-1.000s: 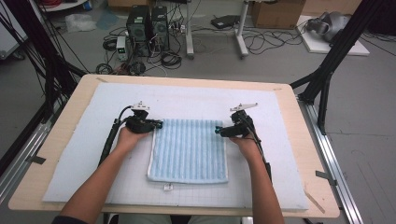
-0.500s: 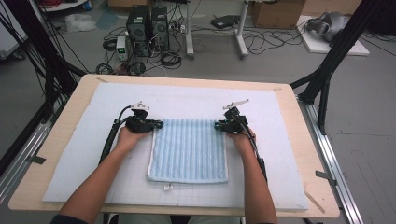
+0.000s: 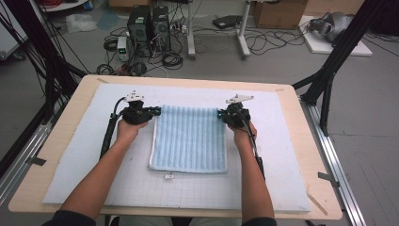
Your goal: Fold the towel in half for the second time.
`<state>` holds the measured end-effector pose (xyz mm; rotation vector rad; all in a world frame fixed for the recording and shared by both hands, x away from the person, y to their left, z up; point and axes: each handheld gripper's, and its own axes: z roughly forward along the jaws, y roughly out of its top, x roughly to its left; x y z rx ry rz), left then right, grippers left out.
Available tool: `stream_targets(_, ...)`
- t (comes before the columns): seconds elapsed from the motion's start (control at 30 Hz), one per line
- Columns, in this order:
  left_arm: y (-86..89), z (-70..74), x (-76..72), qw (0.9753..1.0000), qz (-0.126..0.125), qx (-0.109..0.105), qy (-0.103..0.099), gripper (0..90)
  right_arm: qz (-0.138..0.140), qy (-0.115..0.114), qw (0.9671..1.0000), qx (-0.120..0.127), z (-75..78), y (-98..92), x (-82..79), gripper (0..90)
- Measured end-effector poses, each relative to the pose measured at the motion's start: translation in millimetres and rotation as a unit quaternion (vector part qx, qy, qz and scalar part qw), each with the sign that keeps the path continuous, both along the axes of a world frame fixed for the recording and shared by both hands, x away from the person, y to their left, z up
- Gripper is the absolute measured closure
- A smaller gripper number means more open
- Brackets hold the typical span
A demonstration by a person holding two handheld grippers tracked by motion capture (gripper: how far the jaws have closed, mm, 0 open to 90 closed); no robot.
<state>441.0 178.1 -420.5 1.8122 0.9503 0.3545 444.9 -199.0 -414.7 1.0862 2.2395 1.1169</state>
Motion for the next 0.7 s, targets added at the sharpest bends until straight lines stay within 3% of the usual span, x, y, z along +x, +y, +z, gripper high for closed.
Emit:
stream_targets(0.3,-2.1,16.1,-13.8,0.9996,-0.022,0.005,-0.015,84.6,0.018,-0.007,0.9997,0.012,12.8,-3.4,-13.3,83.1)
stream_targets(0.43,-5.6,20.6,-22.7,0.9989,-0.031,0.026,-0.024,84.4,0.031,-0.007,0.9993,0.02,18.2,-6.0,-21.7,82.6)
stream_targets(0.7,0.6,14.9,-47.8,0.9985,-0.036,0.0,-0.041,84.4,0.052,-0.004,0.9978,0.04,20.2,-10.6,-45.5,82.6)
